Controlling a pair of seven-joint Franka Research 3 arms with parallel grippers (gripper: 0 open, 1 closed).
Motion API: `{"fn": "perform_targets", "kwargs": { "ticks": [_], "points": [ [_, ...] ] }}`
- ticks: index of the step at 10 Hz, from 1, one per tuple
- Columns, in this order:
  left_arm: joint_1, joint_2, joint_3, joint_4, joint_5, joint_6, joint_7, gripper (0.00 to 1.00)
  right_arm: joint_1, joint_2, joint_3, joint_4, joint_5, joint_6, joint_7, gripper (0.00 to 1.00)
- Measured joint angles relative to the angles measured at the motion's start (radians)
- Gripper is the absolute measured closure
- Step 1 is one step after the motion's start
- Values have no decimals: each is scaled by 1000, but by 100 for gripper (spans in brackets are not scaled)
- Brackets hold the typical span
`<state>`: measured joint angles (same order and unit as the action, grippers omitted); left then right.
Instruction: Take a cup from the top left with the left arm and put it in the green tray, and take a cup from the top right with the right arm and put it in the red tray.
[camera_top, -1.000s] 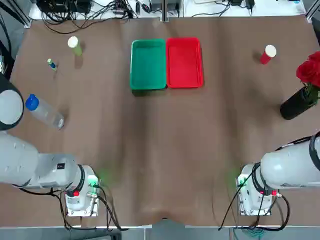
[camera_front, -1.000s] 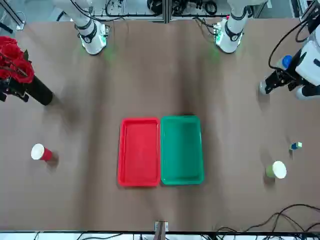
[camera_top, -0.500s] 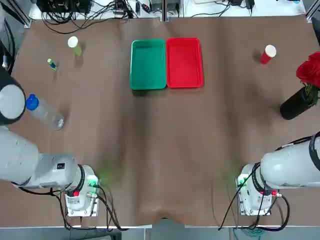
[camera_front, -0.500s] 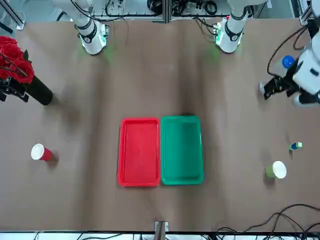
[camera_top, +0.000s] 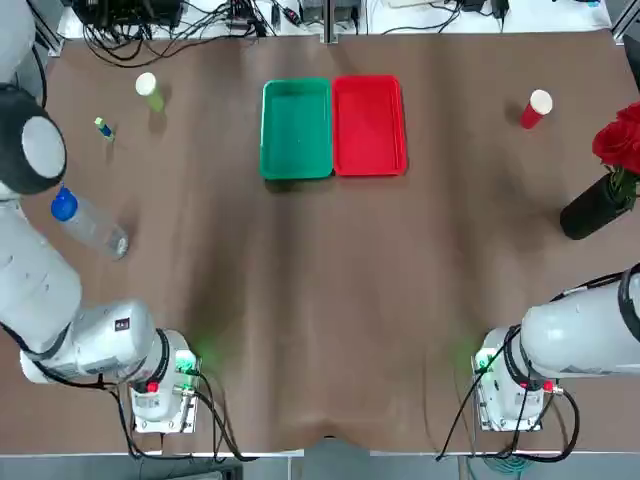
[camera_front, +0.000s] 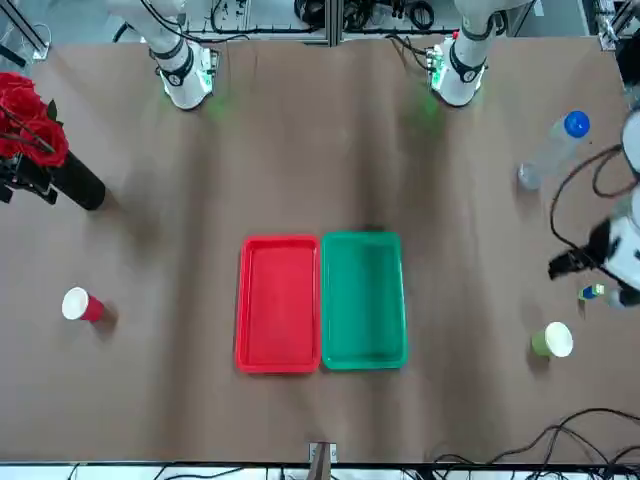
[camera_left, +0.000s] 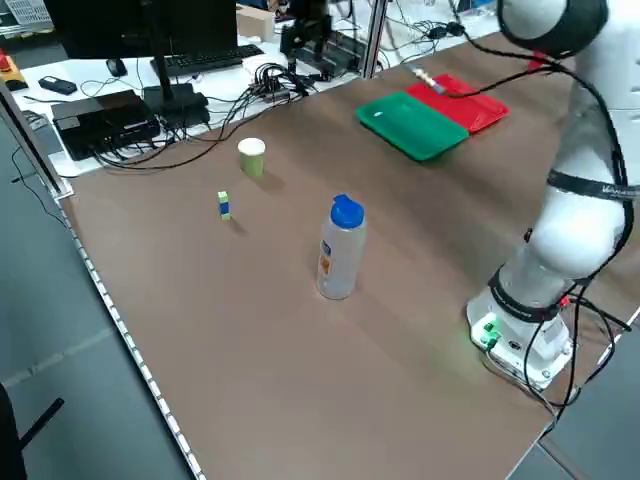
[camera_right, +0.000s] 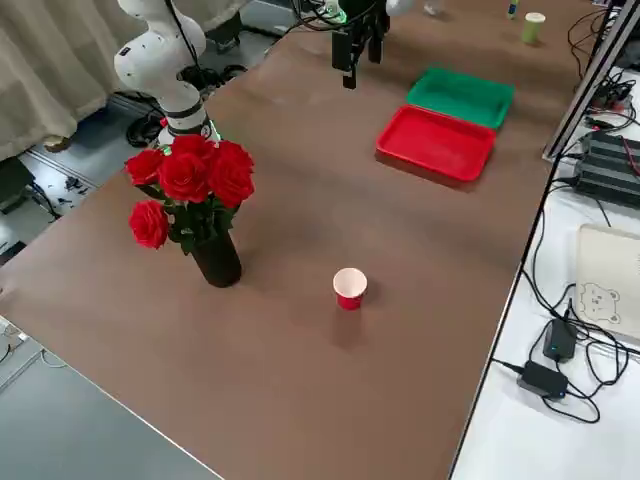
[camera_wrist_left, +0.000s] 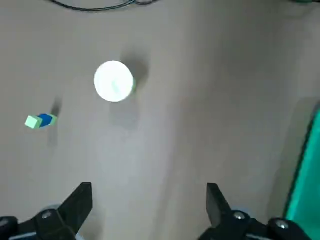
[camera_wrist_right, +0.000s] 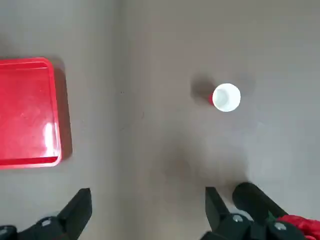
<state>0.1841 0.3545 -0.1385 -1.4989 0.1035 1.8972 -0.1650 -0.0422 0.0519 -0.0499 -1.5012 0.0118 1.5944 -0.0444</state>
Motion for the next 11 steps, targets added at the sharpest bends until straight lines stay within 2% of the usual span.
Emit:
{"fn": "perform_targets", "kwargs": {
  "ticks": [2, 3, 6, 9, 10, 11],
  "points": [
    [13, 113, 1, 8, 73, 133, -1, 0, -40, 26, -6, -18, -6, 20, 1, 0],
    [25, 174, 1, 10, 78, 211, -1, 2, -65, 59, -8, -23, -12, 34, 0, 0],
    [36, 318, 33, 21, 116, 400, 1, 7, -109, 207, -9, -31, -18, 136, 0, 0],
    [36, 364, 35, 32, 140, 453, 8, 11, -131, 357, -9, -31, -17, 231, 0, 0],
    [36, 370, 35, 32, 141, 460, 9, 14, -133, 404, -9, -30, -17, 269, -2, 0],
    [36, 382, 36, 31, 142, 471, 11, 21, -138, 452, -9, -31, -17, 323, -15, 0]
  ]
}}
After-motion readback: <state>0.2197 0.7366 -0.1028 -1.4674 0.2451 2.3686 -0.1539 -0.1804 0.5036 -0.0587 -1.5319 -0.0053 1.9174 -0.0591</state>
